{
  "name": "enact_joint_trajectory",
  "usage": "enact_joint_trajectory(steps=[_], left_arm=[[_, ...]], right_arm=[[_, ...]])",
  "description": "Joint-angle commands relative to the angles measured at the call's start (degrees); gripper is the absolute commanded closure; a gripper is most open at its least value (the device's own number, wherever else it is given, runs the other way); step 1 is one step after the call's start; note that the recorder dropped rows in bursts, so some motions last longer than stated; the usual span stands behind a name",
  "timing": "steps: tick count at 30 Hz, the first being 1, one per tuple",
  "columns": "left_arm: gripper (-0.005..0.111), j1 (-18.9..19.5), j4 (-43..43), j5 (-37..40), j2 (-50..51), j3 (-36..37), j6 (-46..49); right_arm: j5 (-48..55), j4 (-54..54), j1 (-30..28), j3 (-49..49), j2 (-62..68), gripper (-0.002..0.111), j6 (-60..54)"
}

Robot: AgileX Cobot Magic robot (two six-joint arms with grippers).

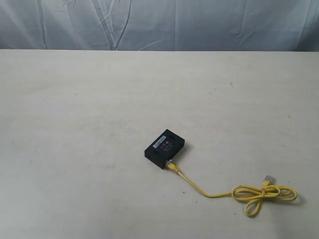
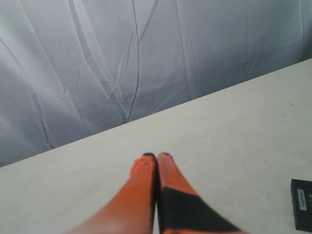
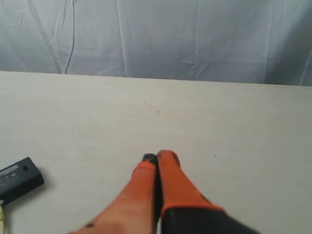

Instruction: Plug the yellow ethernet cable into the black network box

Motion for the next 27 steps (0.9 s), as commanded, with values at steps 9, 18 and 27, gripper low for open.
enact_joint_trajectory(steps=[9, 18, 27], left_arm=[[0.107, -0.02, 0.33, -0.50, -0.32, 0.23, -0.26], [0.107, -0.02, 0.33, -0.50, -0.32, 0.23, -0.26], [0.107, -0.02, 0.33, -0.50, -0.32, 0.23, -0.26]], right_arm=[[-6.72, 2.00, -0.31, 9.36, -0.34, 0.108, -0.43], [-6.42, 1.86, -1.31, 9.36, -0.34, 0.108, -0.43], [-6.42, 1.89, -4.94, 9.36, -0.34, 0.108, -0.43]])
